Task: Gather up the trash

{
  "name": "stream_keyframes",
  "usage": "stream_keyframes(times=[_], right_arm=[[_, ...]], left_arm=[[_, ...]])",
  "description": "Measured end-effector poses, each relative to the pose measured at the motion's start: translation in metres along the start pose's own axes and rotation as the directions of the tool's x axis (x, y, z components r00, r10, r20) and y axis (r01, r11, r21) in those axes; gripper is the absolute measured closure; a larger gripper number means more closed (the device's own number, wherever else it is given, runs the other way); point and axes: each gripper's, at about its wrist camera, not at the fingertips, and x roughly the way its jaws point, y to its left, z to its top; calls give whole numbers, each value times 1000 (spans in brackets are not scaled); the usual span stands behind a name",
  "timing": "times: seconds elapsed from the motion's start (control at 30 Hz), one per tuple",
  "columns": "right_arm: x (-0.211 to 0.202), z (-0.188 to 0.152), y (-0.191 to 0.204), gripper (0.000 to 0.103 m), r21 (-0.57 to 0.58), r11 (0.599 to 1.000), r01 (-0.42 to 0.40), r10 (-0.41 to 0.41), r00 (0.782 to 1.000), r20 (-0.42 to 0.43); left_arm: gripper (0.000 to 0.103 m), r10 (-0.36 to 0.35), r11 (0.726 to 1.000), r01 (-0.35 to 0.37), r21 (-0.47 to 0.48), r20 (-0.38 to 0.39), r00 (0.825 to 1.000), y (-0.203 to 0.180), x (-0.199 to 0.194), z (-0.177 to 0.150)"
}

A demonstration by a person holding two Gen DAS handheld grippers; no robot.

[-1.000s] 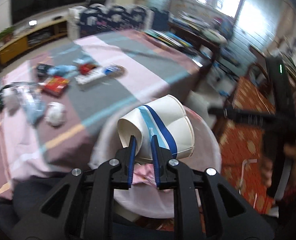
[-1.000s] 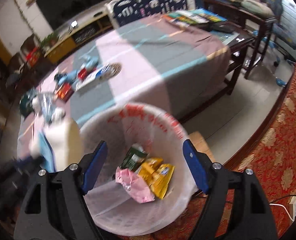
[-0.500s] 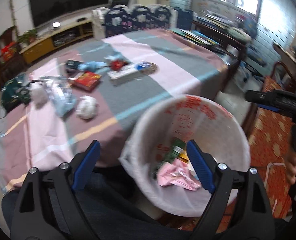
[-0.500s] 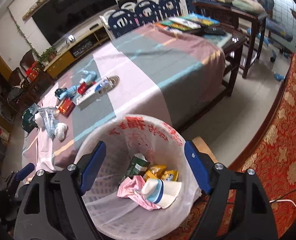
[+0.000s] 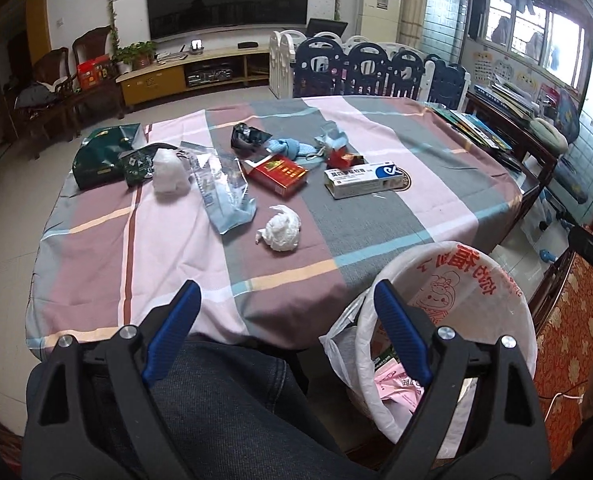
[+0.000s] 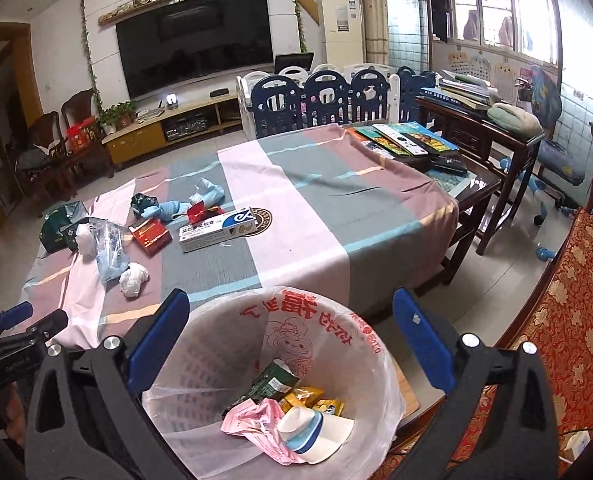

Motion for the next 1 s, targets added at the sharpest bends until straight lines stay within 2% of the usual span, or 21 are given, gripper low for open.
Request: stream_keyframes(times=[0.13,0.3,0.57,1.0], right_arm=[[5,-3,-1,3,49,998,-36,38,999,-26],[9,-6,4,3,39,996,-79,82,993,-82],[17,-14,15,3,0,995,-98,97,984,-151],[22,-17,24,3,-24,993,-114,108,977,-185]], left_arm=[[14,10,1000,-10,-22,3,1000,6,0,-1],[14,22,999,-22,-43,-6,1000,13,4,-3],[14,49,993,-49,-103,-6,999,31,4,-4],[14,63,988,-66,-138,-19,998,44,6,-8]])
